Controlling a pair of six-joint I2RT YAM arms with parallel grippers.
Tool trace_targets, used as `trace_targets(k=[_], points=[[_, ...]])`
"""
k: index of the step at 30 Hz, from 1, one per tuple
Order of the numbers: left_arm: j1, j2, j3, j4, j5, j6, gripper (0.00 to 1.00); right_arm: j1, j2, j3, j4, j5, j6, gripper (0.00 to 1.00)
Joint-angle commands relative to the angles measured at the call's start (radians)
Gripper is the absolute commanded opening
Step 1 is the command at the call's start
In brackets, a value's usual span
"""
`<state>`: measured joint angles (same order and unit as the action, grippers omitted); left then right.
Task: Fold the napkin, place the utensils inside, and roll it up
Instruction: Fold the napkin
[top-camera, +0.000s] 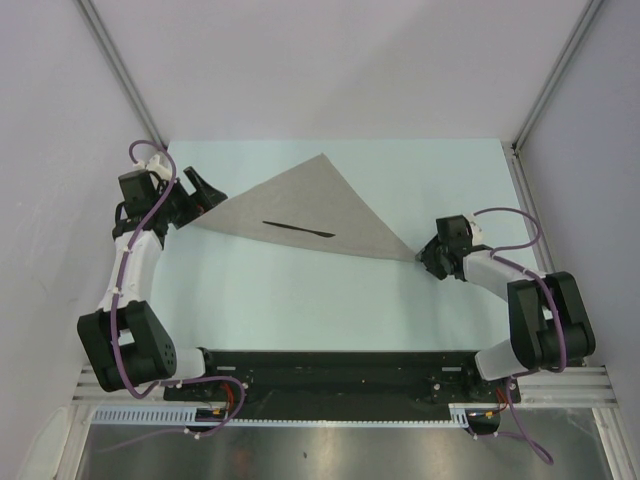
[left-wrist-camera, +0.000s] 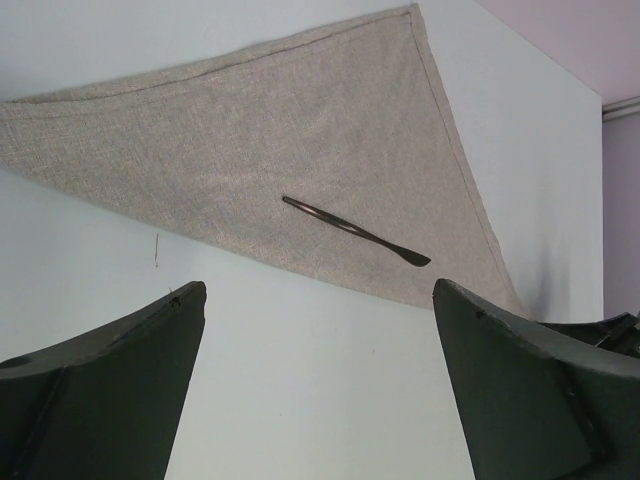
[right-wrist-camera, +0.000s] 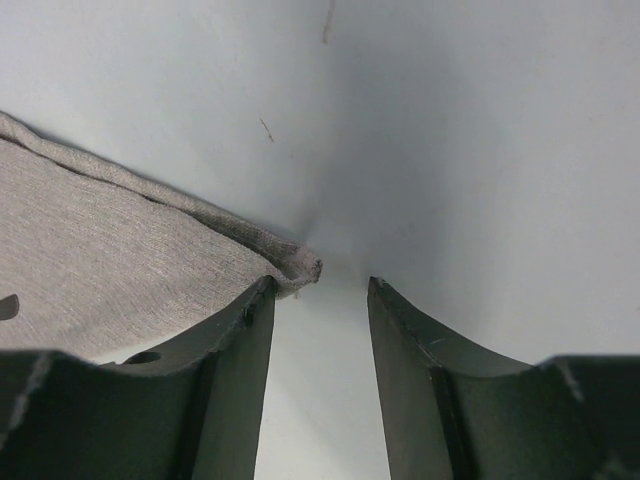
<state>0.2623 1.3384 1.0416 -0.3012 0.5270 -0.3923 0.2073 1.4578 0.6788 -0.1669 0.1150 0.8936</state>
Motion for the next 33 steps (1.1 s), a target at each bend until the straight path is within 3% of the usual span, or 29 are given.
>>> trace_targets(k=[1,19,23,28,33], points=[[0.009,-0.019,-0.003,0.024,0.005,-0.002,1.0,-0.006,0.019,0.002,0.041,0.012,0.002,0.46],[0.009,-0.028,-0.002,0.024,0.007,0.0,1.0,-0.008,0.087,0.065,0.052,0.071,-0.047,0.12],[0.009,-0.031,-0.002,0.025,0.008,0.0,1.0,-0.006,0.09,0.088,0.05,0.083,-0.073,0.0],[0.009,-0.035,-0.003,0.03,0.016,0.0,1.0,0.017,0.047,0.146,0.044,0.123,-0.136,0.0],[0.011,-0.039,-0.006,0.036,0.024,-0.005,1.0,0.164,-0.002,0.221,0.075,0.192,-0.197,0.0]])
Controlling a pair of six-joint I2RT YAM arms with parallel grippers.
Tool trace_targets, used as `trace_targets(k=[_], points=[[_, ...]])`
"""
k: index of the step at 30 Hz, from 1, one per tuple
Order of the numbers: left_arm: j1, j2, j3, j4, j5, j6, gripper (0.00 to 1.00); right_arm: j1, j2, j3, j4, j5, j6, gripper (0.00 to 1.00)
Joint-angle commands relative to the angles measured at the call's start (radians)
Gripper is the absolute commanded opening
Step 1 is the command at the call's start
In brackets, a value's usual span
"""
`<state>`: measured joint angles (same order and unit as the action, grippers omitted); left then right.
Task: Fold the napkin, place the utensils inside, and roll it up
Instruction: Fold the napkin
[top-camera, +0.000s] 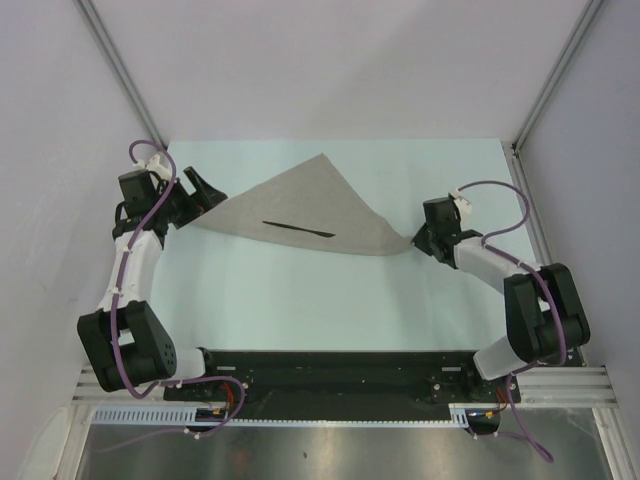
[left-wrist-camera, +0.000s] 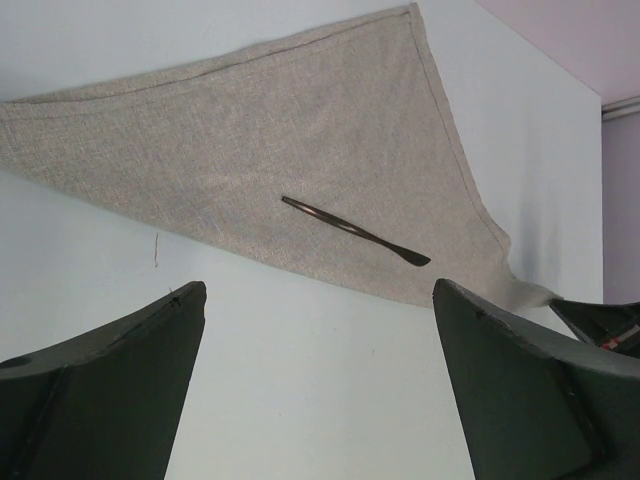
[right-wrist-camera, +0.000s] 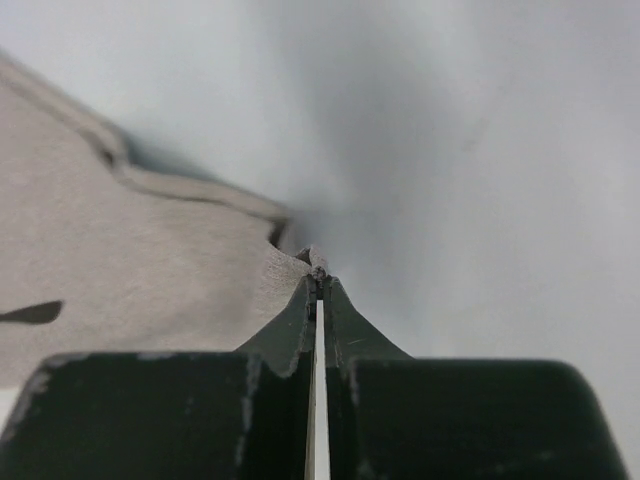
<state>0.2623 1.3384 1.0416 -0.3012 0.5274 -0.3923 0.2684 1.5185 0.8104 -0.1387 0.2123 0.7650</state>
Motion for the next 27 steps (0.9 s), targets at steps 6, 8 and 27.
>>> trace_targets(k=[6,8,27], points=[[0.009,-0.044,-0.009,0.039,0.026,-0.006,1.0,0.259,0.046,0.265,0.088,0.11,-0.108,0.0],[0.009,-0.045,-0.011,0.039,0.026,-0.008,1.0,0.302,0.101,0.333,0.126,0.082,-0.122,0.0],[0.009,-0.035,-0.009,0.034,0.011,-0.006,1.0,0.482,0.603,0.773,0.287,-0.18,-0.096,0.0]])
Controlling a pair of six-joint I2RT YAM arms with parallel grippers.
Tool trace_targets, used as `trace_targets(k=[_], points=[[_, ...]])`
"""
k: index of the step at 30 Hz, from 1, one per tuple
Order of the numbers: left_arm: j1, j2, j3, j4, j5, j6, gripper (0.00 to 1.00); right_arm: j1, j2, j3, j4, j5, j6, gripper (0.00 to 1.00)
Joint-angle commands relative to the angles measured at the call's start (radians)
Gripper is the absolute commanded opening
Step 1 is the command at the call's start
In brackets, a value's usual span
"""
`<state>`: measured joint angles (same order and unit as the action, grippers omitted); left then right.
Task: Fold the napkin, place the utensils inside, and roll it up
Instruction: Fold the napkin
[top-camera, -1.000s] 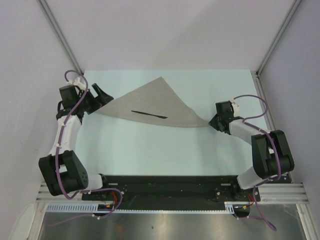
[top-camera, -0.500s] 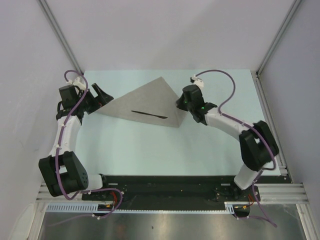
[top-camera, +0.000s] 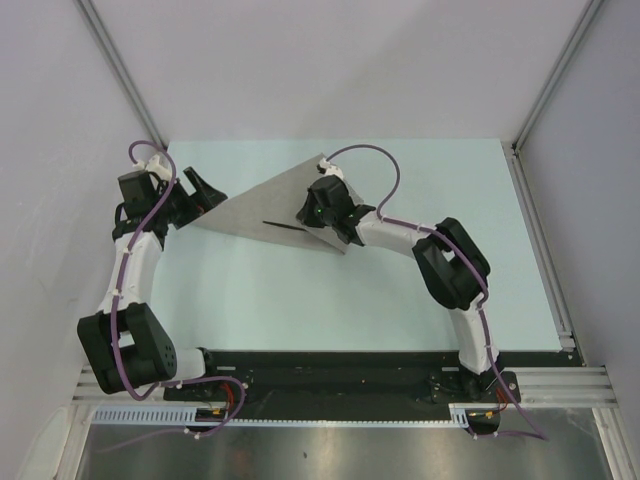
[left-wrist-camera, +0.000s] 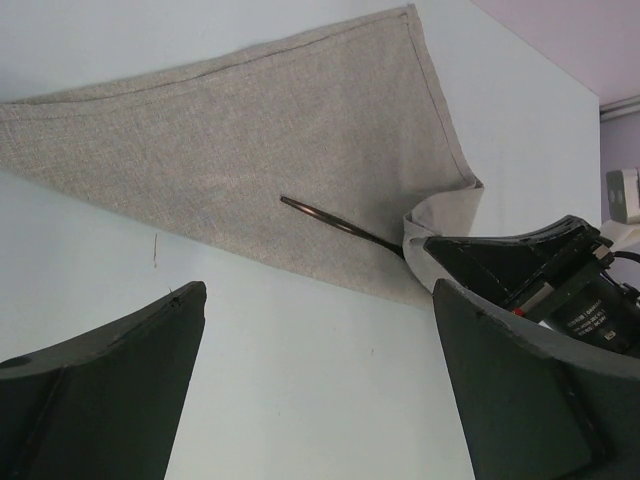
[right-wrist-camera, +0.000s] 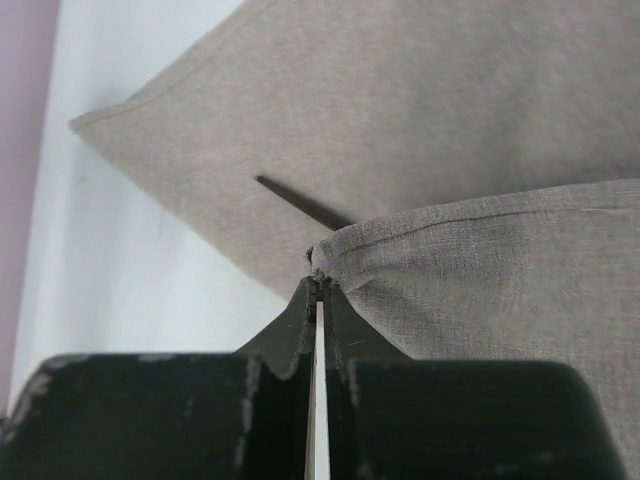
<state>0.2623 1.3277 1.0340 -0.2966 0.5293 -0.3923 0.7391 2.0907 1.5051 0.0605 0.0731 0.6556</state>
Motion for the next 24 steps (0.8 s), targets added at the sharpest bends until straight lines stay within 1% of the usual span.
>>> trace_targets(k=[1,12,18,24], points=[[0.009,-0.024,-0.003,0.03,0.011,-0.006,1.0,0.014,0.041,0.096,0.088,-0.047,0.016,0.0],[0.009,-0.025,-0.002,0.027,0.009,-0.005,1.0,0.042,0.167,0.213,0.15,-0.111,0.03,0.0],[0.008,-0.025,-0.002,0.027,0.008,-0.003,1.0,0.06,0.212,0.274,0.128,-0.128,0.027,0.0],[0.009,-0.024,-0.002,0.024,0.008,-0.003,1.0,0.066,0.239,0.282,0.117,-0.137,0.03,0.0]])
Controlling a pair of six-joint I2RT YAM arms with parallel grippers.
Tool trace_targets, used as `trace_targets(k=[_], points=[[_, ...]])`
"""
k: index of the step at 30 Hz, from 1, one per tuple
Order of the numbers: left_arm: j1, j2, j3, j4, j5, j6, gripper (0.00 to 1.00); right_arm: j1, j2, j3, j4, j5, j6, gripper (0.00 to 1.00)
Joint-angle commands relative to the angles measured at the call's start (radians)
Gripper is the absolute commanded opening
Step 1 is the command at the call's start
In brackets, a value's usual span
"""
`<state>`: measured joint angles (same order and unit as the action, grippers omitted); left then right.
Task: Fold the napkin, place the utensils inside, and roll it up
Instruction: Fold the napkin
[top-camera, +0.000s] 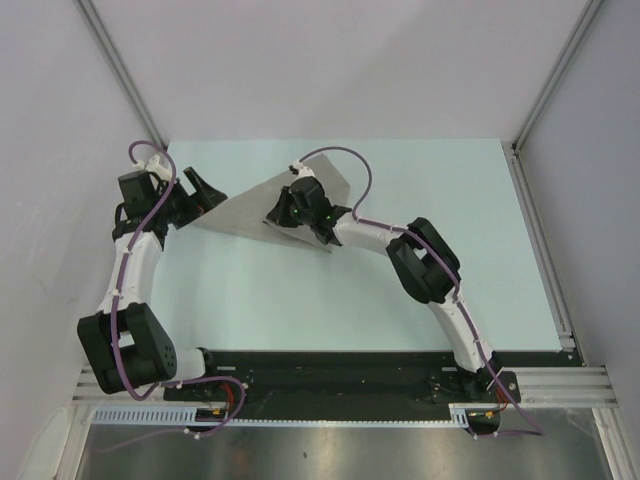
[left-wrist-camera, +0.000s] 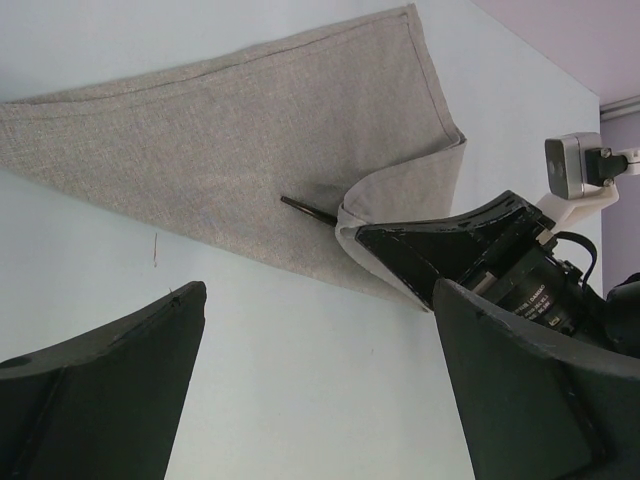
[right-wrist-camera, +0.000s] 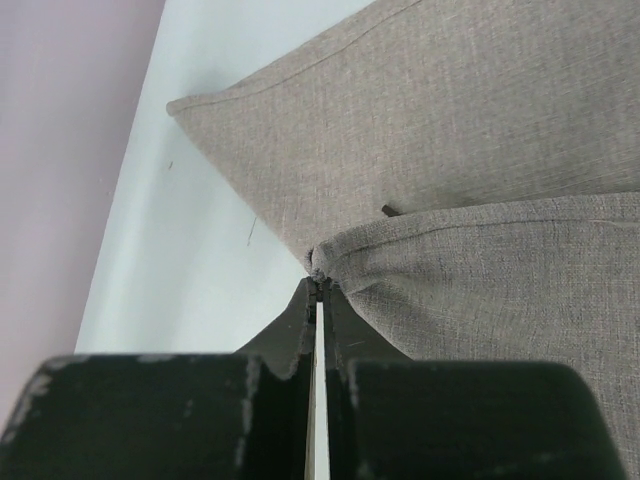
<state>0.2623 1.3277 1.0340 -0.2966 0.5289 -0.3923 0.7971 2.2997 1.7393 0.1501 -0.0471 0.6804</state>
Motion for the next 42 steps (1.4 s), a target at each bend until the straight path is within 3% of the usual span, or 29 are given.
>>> trace_targets(k=[1,8,10,11,12,15,17,23,25,36,42], points=[[0.011,-0.024,-0.002,0.024,0.006,-0.003,1.0,0.011,0.033,0.048,0.029,-0.019,0.004,0.0],[0.009,-0.024,-0.002,0.024,0.003,-0.002,1.0,0.024,0.059,0.072,0.011,-0.039,-0.007,0.01],[0.009,-0.021,0.0,0.02,-0.003,0.001,1.0,0.025,0.063,0.077,0.009,-0.049,-0.012,0.12],[0.009,-0.022,0.0,0.02,-0.006,0.001,1.0,0.025,0.063,0.08,0.011,-0.06,-0.021,0.27],[0.009,-0.019,-0.002,0.019,-0.01,0.004,1.0,0.025,0.06,0.081,0.014,-0.065,-0.027,0.34],[0.009,-0.018,-0.002,0.013,-0.036,0.01,1.0,0.024,0.029,0.089,0.014,-0.085,-0.073,0.47],[0.008,-0.016,-0.008,0.016,-0.056,0.012,1.0,0.024,0.001,0.086,0.009,-0.091,-0.12,0.61],[0.017,-0.004,-0.049,0.062,-0.145,-0.017,0.96,-0.028,-0.202,-0.046,0.061,-0.105,-0.171,0.63],[0.035,0.007,-0.083,0.092,-0.158,-0.057,0.91,-0.073,-0.296,-0.139,0.089,-0.129,-0.154,0.63],[0.107,0.077,-0.325,0.48,-0.325,-0.381,0.66,-0.262,-0.664,-0.475,0.132,-0.235,-0.16,0.63],[0.123,0.21,-0.388,0.698,-0.395,-0.522,0.6,-0.326,-0.84,-0.583,0.095,-0.24,-0.183,0.63]])
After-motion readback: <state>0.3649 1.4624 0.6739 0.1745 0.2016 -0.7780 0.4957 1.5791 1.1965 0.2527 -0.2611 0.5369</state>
